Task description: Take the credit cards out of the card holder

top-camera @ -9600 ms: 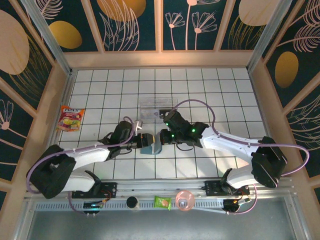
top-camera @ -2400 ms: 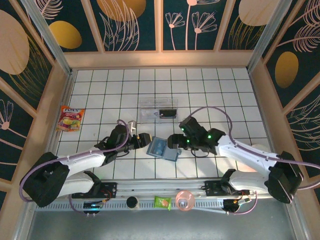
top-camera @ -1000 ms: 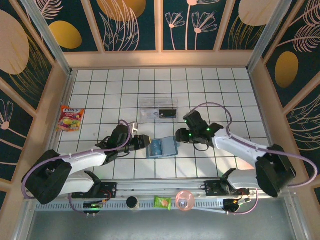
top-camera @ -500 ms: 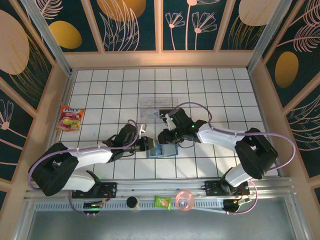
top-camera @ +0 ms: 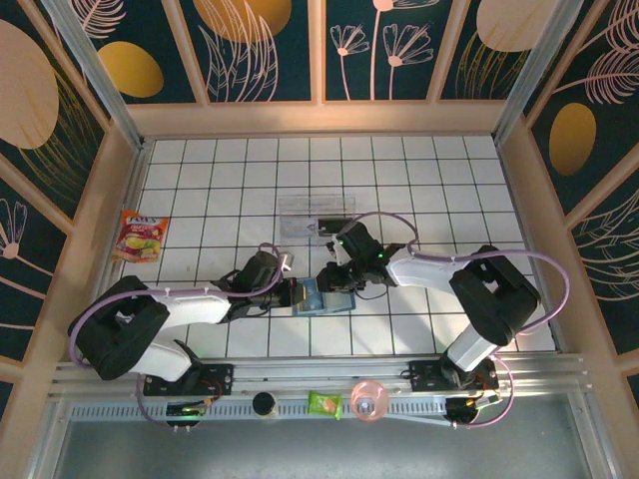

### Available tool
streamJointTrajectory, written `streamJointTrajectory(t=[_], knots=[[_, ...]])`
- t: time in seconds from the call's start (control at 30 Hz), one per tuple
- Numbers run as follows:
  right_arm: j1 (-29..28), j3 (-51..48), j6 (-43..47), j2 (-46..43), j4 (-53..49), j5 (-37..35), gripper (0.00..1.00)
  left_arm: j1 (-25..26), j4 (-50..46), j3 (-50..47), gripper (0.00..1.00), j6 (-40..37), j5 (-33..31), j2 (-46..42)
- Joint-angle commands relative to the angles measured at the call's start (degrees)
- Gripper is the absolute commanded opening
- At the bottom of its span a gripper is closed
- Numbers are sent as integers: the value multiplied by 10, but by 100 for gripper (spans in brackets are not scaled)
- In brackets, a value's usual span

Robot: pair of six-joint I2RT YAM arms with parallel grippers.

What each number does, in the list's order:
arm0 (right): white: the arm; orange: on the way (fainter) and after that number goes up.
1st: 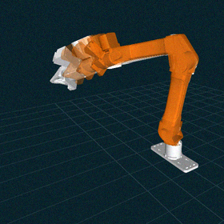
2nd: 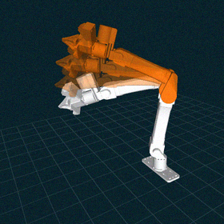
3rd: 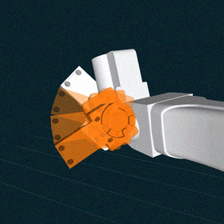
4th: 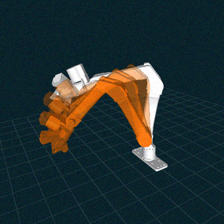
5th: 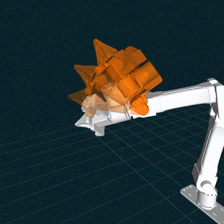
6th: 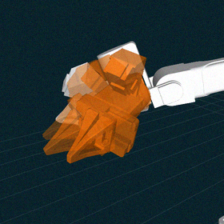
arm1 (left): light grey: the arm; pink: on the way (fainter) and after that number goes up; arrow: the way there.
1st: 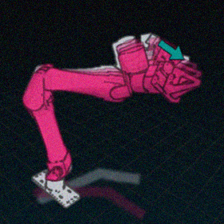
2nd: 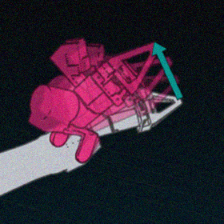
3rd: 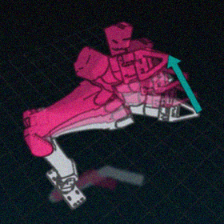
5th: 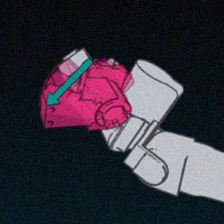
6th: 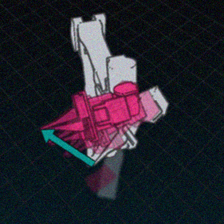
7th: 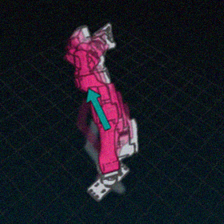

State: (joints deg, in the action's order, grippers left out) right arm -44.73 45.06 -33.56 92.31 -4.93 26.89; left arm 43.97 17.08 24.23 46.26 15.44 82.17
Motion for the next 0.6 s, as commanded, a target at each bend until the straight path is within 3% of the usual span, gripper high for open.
streamJointTrajectory(t=[0.0,0.57], knots=[[12,-13,-12,8,24,19,24,3,-24,9,3,-4,-18,2],[16,-19,-17,33,30,26,21,3,-16,9,0,1,-11,30]])
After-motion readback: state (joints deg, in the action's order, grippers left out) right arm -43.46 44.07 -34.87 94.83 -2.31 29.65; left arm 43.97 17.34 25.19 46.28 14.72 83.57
